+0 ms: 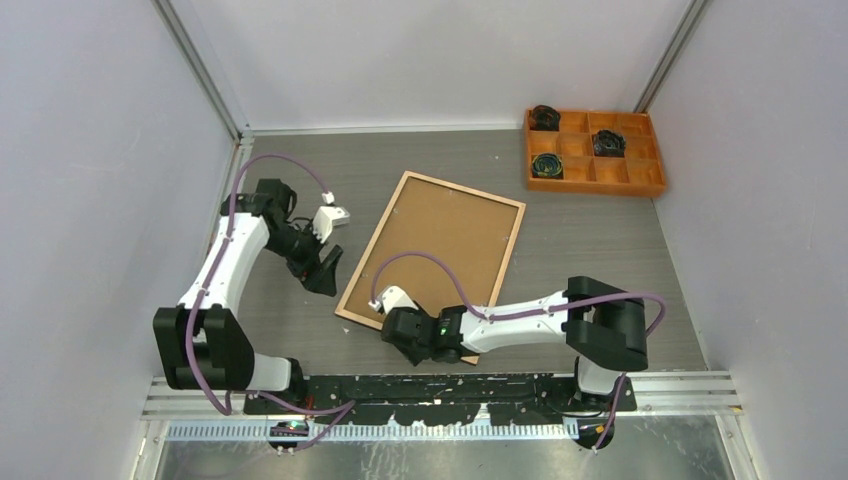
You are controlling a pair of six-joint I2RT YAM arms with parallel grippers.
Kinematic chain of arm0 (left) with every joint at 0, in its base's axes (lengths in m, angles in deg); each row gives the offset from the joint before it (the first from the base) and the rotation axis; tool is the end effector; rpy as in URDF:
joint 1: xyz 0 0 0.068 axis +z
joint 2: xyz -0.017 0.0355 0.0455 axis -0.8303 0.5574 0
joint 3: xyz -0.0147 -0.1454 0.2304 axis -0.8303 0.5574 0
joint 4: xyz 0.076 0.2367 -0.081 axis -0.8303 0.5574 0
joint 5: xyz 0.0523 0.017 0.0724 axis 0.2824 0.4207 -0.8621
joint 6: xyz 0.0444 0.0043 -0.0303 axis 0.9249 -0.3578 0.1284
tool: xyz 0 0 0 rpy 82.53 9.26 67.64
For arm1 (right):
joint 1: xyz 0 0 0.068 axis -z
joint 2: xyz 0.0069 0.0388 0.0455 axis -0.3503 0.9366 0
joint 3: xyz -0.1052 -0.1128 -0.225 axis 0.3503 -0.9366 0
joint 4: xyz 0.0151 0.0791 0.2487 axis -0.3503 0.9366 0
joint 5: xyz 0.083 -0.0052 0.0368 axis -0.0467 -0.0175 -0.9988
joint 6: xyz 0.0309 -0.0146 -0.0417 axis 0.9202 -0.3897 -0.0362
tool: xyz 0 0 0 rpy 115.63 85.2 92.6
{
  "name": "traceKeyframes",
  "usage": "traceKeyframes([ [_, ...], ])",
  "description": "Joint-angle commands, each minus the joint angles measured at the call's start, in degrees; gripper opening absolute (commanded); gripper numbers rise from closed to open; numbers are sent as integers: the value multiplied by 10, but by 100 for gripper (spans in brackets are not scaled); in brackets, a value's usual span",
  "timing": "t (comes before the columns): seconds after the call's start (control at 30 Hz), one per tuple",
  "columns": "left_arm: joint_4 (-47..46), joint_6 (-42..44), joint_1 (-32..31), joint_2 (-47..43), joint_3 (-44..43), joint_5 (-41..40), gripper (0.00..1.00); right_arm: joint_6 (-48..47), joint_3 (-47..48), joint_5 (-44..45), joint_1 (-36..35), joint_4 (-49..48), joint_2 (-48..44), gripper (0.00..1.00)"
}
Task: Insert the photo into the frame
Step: Turn over the photo frame at the center of the board.
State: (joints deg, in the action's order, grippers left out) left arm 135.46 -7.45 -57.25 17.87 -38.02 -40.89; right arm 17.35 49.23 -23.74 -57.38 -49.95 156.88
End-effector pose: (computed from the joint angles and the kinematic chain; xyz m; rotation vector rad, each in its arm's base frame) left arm 0.2290 -0.0247 0.2756 1.0799 2.5252 -0.7487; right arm 0.0823 0.3259 0.1657 -1.0577 2.3197 0.2389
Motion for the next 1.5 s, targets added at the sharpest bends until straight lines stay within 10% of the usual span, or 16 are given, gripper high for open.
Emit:
traceKeyframes([
  [0.0, 6, 22, -1, -5, 0, -7, 79, -14, 11, 52, -3, -9, -1, 52],
  [0.57, -90, 157, -31, -130, 94, 44, 100, -27, 50, 57, -4, 9, -30, 1],
  [1.17, -469, 482, -83, -556, 461, 49, 100, -3, 108, -88, 49, 24, -134, 1],
  [1.47, -623, 542, -89, -547, 503, 135, 100, 3, 140, -146, 69, 49, -147, 1],
])
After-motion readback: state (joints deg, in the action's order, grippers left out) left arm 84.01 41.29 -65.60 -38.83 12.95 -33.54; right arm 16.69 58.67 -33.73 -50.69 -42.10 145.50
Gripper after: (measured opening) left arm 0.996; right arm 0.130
